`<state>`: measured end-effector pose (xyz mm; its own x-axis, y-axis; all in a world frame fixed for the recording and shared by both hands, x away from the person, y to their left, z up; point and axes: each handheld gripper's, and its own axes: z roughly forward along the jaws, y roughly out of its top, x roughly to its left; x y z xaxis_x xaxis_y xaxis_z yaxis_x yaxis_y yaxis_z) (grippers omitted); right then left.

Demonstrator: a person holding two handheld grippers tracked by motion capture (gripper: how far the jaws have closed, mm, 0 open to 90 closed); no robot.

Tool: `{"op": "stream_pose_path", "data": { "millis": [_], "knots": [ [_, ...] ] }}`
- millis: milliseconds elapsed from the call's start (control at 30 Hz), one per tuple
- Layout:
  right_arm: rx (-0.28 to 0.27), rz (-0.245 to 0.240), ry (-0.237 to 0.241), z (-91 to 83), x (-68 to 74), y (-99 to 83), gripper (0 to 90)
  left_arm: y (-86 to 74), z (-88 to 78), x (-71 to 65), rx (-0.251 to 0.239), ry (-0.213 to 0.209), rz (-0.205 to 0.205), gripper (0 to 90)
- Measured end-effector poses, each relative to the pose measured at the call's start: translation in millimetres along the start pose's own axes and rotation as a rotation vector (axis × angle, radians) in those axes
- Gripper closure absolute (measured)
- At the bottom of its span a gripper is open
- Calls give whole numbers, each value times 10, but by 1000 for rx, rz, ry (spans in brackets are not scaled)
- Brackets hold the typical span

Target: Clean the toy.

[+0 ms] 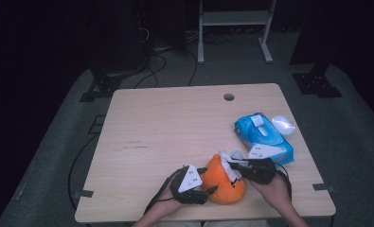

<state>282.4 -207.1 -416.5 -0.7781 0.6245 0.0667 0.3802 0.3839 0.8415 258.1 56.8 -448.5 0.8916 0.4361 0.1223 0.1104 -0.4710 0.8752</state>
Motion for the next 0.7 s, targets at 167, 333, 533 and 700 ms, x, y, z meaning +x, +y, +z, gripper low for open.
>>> {"op": "stream_pose_path", "data": {
  "millis": [167, 333, 533, 700],
  "knots": [
    [-11, -4, 13, -307, 167, -192, 826, 0, 12, 6, 2, 12, -14, 340],
    [13, -26, 35, -453, 357, -325, 825, -1, 15, 15, 3, 13, -17, 333],
    [6, -8, 28, -344, 278, -311, 825, 19, -17, 3, -13, 18, -2, 315],
    [9, -28, -1, -143, 137, -141, 825, 46, -51, -30, 3, 1, 28, 314]
  ]
}}
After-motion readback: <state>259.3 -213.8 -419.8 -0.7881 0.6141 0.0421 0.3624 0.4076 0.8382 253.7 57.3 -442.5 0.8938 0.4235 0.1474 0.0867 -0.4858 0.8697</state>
